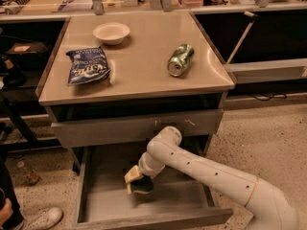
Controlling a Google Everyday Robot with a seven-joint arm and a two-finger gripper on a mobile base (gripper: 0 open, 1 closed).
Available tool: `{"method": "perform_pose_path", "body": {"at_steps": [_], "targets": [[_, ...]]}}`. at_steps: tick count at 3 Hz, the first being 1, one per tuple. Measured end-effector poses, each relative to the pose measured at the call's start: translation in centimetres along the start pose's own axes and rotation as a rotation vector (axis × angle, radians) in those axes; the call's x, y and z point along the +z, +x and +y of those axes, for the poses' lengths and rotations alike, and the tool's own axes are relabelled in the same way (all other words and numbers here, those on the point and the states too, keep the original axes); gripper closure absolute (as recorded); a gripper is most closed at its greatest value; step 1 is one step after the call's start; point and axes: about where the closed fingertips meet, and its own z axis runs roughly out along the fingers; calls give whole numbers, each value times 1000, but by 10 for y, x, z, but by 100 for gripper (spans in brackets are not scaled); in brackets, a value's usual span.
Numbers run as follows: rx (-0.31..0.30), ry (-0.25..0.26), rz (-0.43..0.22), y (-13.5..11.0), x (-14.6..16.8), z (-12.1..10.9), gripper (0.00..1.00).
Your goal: Place sponge into middle drawer
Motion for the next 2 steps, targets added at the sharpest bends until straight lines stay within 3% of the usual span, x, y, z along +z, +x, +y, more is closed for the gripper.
{"method": "perform_pose_path", "body": {"at_steps": [1, 2], "targets": [[88, 6, 16, 0, 19, -17, 100], [154, 7, 42, 15, 36, -26, 100]]}}
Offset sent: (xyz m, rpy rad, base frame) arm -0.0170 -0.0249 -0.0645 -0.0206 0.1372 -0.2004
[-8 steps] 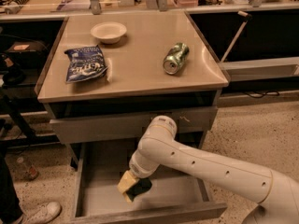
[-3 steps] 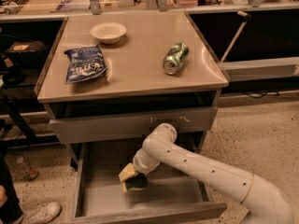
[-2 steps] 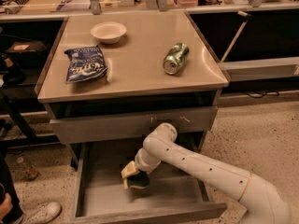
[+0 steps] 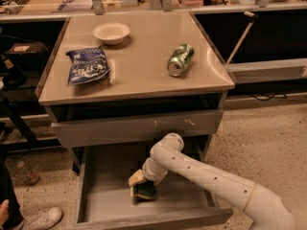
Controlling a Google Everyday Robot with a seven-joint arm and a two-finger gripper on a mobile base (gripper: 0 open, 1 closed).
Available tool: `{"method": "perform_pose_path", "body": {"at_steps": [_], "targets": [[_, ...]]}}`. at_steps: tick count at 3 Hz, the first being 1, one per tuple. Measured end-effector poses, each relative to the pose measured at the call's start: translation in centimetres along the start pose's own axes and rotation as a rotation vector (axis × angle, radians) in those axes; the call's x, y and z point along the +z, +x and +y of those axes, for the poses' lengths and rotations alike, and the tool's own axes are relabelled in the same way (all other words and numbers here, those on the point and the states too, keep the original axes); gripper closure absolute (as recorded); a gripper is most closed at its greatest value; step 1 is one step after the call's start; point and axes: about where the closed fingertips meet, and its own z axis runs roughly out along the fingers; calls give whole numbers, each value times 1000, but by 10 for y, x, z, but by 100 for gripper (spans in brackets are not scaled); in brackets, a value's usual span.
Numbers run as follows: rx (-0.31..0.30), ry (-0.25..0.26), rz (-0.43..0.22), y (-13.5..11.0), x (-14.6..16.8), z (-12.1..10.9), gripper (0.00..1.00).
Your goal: Place sponge into middle drawer
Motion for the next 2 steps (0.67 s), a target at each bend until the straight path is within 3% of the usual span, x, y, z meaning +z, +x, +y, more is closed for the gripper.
{"method": "perform_pose_path", "body": {"at_steps": [1, 2], "targets": [[2, 0, 0, 0, 0, 0, 100], [2, 0, 1, 0, 0, 0, 81]]}}
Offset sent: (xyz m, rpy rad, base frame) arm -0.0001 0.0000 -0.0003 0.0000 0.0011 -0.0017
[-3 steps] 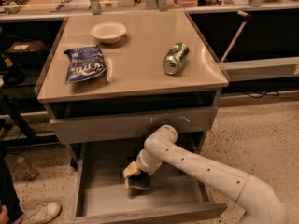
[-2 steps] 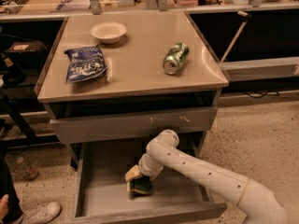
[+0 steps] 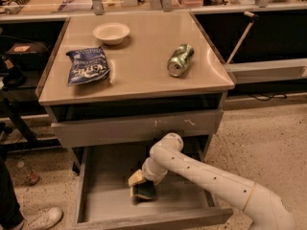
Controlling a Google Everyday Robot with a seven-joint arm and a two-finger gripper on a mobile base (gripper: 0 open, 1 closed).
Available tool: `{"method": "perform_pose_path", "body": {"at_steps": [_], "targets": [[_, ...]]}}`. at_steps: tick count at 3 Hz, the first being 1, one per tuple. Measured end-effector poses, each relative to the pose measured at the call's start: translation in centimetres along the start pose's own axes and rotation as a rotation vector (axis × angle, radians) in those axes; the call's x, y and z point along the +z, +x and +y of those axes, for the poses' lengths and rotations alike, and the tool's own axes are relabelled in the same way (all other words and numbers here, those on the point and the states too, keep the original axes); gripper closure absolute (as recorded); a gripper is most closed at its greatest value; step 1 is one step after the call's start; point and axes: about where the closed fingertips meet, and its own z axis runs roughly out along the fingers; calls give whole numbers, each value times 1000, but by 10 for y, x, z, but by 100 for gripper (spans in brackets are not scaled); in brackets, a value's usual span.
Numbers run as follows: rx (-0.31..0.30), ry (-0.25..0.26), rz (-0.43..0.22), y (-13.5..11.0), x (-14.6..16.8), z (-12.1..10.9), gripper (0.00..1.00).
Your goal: Place sponge into middle drawer
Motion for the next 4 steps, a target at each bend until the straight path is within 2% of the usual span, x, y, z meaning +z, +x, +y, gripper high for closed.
{"method": "perform_pose_path", "body": {"at_steps": [3, 4], "targets": [[0, 0, 0, 0, 0, 0, 12], [0, 0, 0, 0, 0, 0, 0]]}}
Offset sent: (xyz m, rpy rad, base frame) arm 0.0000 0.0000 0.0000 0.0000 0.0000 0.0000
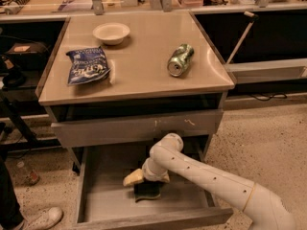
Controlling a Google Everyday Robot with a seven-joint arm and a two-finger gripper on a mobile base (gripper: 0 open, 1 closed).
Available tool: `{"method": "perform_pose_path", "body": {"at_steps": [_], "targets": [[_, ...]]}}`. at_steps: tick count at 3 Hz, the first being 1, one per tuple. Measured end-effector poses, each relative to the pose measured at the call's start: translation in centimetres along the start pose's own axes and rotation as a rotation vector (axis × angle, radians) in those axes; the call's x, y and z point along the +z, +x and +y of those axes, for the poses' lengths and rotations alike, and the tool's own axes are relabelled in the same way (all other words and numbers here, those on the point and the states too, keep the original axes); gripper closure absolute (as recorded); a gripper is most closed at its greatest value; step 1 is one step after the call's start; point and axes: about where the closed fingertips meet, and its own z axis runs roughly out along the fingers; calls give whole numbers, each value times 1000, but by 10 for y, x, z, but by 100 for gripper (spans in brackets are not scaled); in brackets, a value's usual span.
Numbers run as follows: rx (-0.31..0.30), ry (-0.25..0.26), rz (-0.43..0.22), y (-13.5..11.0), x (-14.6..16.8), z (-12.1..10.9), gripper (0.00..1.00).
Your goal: Place sponge into middle drawer
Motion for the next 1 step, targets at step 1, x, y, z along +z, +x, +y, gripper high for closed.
{"method": "perform_pose_path", "body": {"at_steps": [1], "targets": [[0, 0, 0, 0, 0, 0, 0]]}}
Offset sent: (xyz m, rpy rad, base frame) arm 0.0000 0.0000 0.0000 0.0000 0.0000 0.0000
